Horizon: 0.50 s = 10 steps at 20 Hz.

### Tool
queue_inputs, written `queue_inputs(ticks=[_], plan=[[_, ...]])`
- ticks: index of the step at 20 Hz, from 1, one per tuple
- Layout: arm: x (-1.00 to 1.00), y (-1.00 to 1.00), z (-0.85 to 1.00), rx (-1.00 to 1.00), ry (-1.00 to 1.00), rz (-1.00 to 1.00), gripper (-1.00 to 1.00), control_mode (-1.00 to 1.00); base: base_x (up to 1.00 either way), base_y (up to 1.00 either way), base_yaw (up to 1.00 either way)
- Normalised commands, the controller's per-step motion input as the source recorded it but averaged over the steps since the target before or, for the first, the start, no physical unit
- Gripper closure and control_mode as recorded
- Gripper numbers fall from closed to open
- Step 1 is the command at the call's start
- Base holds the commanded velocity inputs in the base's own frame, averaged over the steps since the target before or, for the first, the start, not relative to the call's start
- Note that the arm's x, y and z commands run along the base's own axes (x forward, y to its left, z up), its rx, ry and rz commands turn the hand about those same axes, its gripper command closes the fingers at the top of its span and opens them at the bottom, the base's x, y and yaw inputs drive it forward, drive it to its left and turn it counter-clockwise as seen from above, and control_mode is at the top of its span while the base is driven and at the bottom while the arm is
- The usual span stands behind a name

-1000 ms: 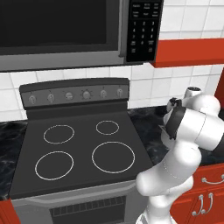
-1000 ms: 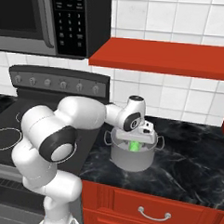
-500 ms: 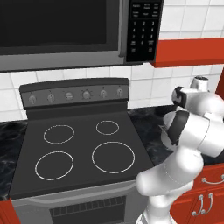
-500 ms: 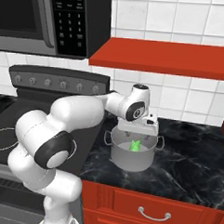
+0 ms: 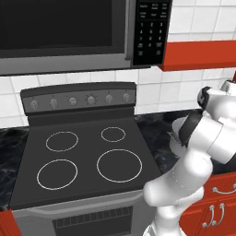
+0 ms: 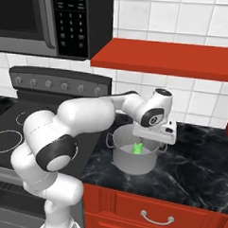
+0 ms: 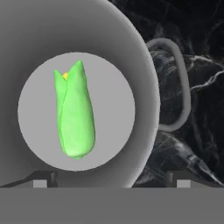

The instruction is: Turn on the sink faucet. Then move the corn from the counter to the sink. Turn off the sink. Move the vegetable from the sink to the pot next to the stove. Finally move the pot to the rear right burner.

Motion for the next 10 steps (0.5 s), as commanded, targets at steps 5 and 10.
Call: queue_inputs(ticks=[5, 10], plan=[[-0.15, -0.52, 0.0, 0.14, 0.0, 0.0, -1.0, -1.0, 0.0, 0.0, 0.0], [-0.03, -0.12, -0.24, 0.11, 0.04, 0.0, -1.0, -1.0, 0.0, 0.0, 0.0]])
